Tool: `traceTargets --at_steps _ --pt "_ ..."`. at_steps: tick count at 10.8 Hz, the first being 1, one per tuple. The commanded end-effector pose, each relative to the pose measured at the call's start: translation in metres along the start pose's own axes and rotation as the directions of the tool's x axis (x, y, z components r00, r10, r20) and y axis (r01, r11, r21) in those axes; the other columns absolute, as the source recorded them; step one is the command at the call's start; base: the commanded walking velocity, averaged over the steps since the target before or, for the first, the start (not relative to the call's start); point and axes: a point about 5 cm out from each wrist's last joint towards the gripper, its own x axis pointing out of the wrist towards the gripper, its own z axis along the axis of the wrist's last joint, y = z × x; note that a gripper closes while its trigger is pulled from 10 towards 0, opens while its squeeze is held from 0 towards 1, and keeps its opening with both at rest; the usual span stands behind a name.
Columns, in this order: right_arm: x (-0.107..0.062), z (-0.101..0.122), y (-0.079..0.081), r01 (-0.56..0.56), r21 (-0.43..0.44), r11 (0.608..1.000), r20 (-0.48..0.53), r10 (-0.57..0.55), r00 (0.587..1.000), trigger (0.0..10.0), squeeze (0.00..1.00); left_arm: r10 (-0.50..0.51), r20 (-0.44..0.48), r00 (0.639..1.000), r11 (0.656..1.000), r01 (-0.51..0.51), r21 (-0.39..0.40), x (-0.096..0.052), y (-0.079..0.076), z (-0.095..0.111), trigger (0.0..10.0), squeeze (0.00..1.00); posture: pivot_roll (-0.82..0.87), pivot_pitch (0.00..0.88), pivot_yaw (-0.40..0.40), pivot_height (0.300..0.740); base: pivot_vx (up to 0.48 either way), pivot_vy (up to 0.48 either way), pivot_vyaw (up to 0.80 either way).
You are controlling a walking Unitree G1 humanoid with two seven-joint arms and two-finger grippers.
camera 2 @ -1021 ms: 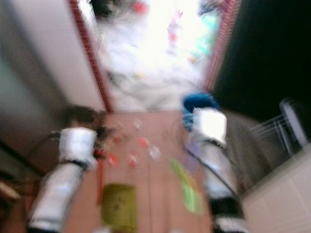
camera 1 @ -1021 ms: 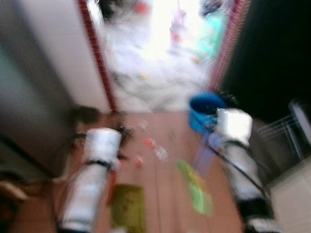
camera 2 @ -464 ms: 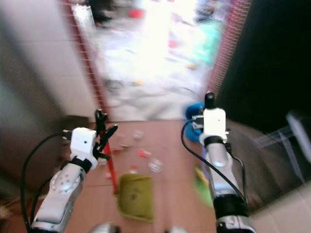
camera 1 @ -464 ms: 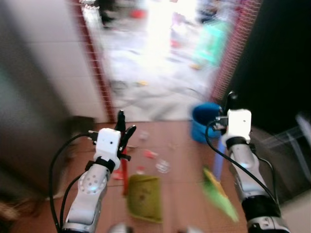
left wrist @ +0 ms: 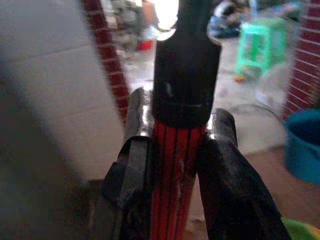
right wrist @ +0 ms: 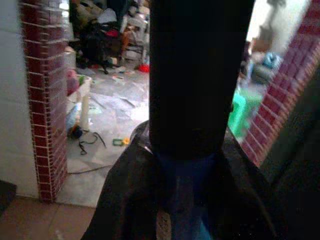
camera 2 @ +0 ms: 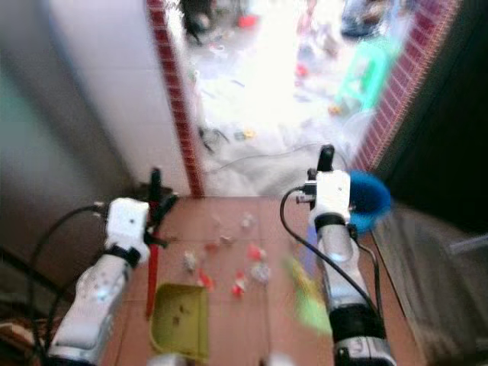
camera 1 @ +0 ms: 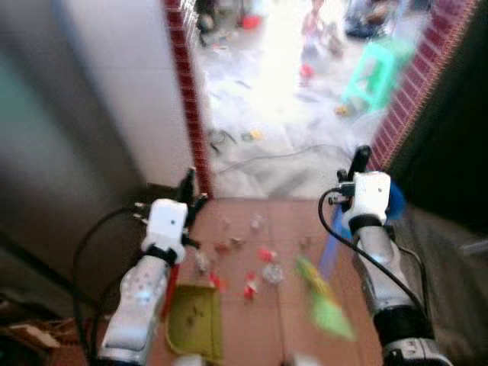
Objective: Sweep floor
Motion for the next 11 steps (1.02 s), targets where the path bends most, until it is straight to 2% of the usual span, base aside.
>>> traceTargets --at_steps 1,3,5,7,11 --pt "0.006 0.013 0.008 -0.015 0.013 1.000 0.054 0.014 0.998 10.0 0.00 0.027 0.055 0.998 1.000 -0.028 0.012 0.002 0.006 0.010 10.0 0.00 0.01 0.000 -0.015 0.740 0.000 0.000 0.00" --pt "0.006 0.012 0.008 -0.016 0.013 1.000 0.054 0.015 0.998 10.0 0.00 0.044 0.052 0.998 0.999 -0.046 0.028 0.003 0.006 0.009 10.0 0.00 0.01 0.000 -0.016 0.740 0.000 0.000 0.00" --pt "0.005 0.011 0.009 -0.013 0.007 1.000 0.050 0.013 0.999 10.0 0.00 0.115 0.060 0.992 0.990 -0.119 0.073 0.007 0.007 0.007 10.0 0.00 0.01 0.000 -0.015 0.740 0.000 0.000 0.00" --pt "0.006 0.012 0.012 -0.023 0.006 1.000 0.057 0.023 0.998 10.0 0.00 0.151 0.062 0.987 0.984 -0.156 0.083 0.017 0.003 0.007 10.0 0.00 0.01 0.000 -0.020 0.740 0.000 0.000 0.00" --pt "0.013 0.020 0.020 -0.062 -0.002 0.998 0.085 0.062 0.994 10.0 0.00 0.229 0.004 0.974 0.972 -0.229 0.053 0.033 -0.010 -0.007 10.0 0.00 -0.01 0.000 -0.025 0.740 0.000 0.000 0.00"
